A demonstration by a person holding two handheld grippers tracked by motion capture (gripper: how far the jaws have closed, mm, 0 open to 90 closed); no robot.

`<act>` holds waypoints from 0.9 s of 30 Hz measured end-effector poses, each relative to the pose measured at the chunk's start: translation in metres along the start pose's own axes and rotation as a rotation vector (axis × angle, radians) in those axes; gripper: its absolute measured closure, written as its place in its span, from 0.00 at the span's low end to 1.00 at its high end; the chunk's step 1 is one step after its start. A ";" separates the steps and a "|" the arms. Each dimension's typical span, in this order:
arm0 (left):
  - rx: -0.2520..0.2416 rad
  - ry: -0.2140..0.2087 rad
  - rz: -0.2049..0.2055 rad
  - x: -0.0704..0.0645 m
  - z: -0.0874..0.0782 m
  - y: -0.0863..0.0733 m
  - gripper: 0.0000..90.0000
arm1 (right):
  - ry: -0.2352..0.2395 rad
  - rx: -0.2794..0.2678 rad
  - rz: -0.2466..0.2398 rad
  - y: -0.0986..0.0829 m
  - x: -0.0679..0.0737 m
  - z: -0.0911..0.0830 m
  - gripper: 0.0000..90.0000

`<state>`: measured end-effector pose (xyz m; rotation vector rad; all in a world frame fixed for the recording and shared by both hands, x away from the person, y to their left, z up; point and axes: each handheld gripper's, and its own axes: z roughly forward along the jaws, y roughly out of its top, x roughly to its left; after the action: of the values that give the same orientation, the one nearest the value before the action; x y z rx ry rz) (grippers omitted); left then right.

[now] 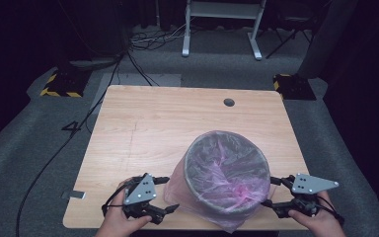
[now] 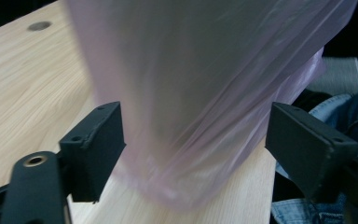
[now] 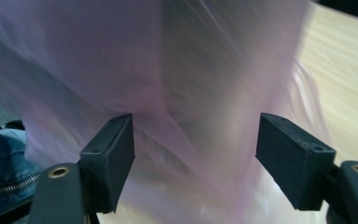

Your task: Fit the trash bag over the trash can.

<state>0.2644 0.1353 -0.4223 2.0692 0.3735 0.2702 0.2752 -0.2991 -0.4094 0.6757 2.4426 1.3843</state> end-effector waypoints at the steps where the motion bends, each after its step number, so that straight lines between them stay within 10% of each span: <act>1: 0.002 -0.006 -0.003 -0.001 0.004 0.003 0.21 | 0.006 0.015 -0.009 0.002 -0.001 0.004 0.30; 5: 0.007 -0.008 0.000 0.002 0.013 0.010 0.32 | 0.021 0.036 -0.014 0.005 -0.008 0.012 0.63; 10: 0.007 -0.009 -0.025 0.005 0.012 0.014 0.81 | 0.051 -0.004 0.008 0.010 -0.013 0.010 0.99; 13: -0.008 -0.010 -0.075 0.009 0.009 0.015 1.00 | 0.036 -0.035 0.018 0.013 -0.015 0.007 1.00; 20: 0.008 0.037 -0.138 0.025 0.012 0.009 1.00 | -0.007 -0.067 0.050 0.015 -0.024 0.000 1.00; 27: 0.086 0.044 -0.203 0.034 0.030 -0.012 1.00 | 0.003 0.016 0.121 -0.006 -0.040 0.023 1.00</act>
<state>0.3041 0.1295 -0.4461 2.0921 0.6274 0.1801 0.3179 -0.3047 -0.4264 0.8385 2.4534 1.4112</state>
